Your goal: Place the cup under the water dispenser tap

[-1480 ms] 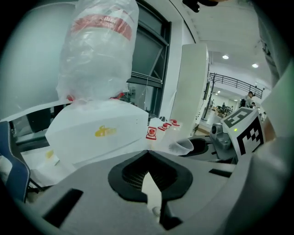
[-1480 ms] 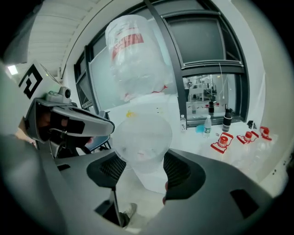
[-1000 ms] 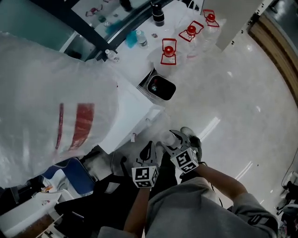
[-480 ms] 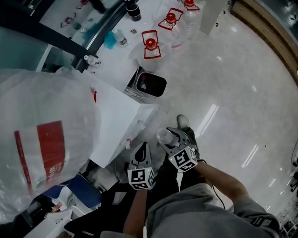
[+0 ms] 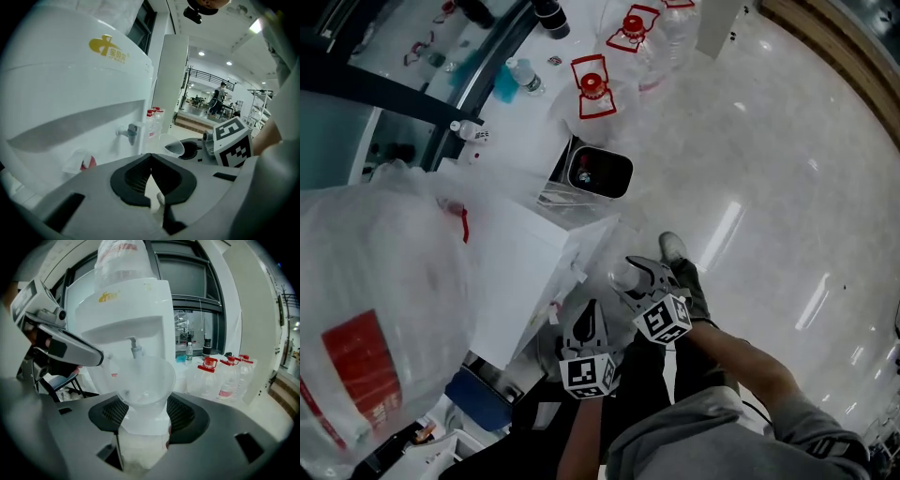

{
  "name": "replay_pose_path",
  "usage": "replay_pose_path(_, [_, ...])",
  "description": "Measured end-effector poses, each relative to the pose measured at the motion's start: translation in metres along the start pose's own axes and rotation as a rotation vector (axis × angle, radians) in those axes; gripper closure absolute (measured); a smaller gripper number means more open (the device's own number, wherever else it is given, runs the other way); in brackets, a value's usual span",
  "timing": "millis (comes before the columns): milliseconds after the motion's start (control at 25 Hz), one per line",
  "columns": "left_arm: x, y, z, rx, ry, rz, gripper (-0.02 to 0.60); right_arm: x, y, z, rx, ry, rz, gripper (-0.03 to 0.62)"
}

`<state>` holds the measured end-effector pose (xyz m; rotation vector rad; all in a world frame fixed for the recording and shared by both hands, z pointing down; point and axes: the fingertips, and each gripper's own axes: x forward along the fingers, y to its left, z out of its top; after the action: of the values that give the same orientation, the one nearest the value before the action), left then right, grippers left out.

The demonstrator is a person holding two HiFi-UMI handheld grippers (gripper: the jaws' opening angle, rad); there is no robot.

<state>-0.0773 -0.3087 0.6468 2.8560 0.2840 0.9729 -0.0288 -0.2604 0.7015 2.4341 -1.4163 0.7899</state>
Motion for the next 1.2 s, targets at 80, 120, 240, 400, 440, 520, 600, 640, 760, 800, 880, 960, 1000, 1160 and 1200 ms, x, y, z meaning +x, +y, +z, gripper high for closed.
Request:
replay_pose_path(80, [0.007,0.003,-0.008,0.002,0.004,0.003,0.571,0.012,0.000,-0.009,0.005,-0.004,0.006,0.342])
replay_pose_path(120, [0.009,0.005,-0.012,0.001,0.007,0.006,0.571,0.017,0.001,-0.013,0.013,-0.005,0.010,0.342])
replay_pose_path(240, [0.018,0.010,-0.022,0.002,0.016,0.011,0.571,0.032,0.003,-0.025,0.019,-0.008,0.024,0.342])
replay_pose_path(400, [0.028,0.018,-0.036,0.005,0.019,0.013,0.571,0.055,0.011,-0.041,-0.006,-0.004,0.048,0.342])
replay_pose_path(440, [0.030,0.021,-0.039,0.007,0.018,0.013,0.571,0.061,0.013,-0.045,-0.013,-0.003,0.054,0.342])
replay_pose_path(520, [0.034,0.027,-0.045,0.015,0.021,0.015,0.571,0.072,0.019,-0.052,-0.028,-0.002,0.068,0.342])
replay_pose_path(600, [0.036,0.031,-0.049,0.024,0.025,0.016,0.571,0.083,0.023,-0.058,-0.039,-0.002,0.079,0.342])
replay_pose_path(640, [0.037,0.033,-0.052,0.027,0.027,0.017,0.571,0.088,0.025,-0.061,-0.041,-0.003,0.083,0.342])
replay_pose_path(760, [0.041,0.035,-0.061,0.030,0.033,0.014,0.571,0.103,0.027,-0.066,-0.044,-0.007,0.091,0.342])
replay_pose_path(800, [0.042,0.035,-0.064,0.031,0.036,0.011,0.571,0.108,0.028,-0.067,-0.047,-0.008,0.094,0.342])
replay_pose_path(880, [0.043,0.035,-0.070,0.033,0.042,0.004,0.571,0.118,0.030,-0.070,-0.058,-0.008,0.103,0.342])
replay_pose_path(960, [0.044,0.035,-0.076,0.034,0.046,0.000,0.571,0.127,0.032,-0.074,-0.068,-0.004,0.111,0.342])
replay_pose_path(1000, [0.044,0.036,-0.078,0.035,0.048,-0.002,0.571,0.131,0.032,-0.075,-0.071,0.000,0.114,0.342])
replay_pose_path(1160, [0.047,0.040,-0.084,0.034,0.049,-0.002,0.571,0.144,0.033,-0.083,-0.085,0.010,0.125,0.342])
replay_pose_path(1200, [0.047,0.042,-0.085,0.035,0.048,0.001,0.571,0.147,0.034,-0.084,-0.090,0.012,0.129,0.342])
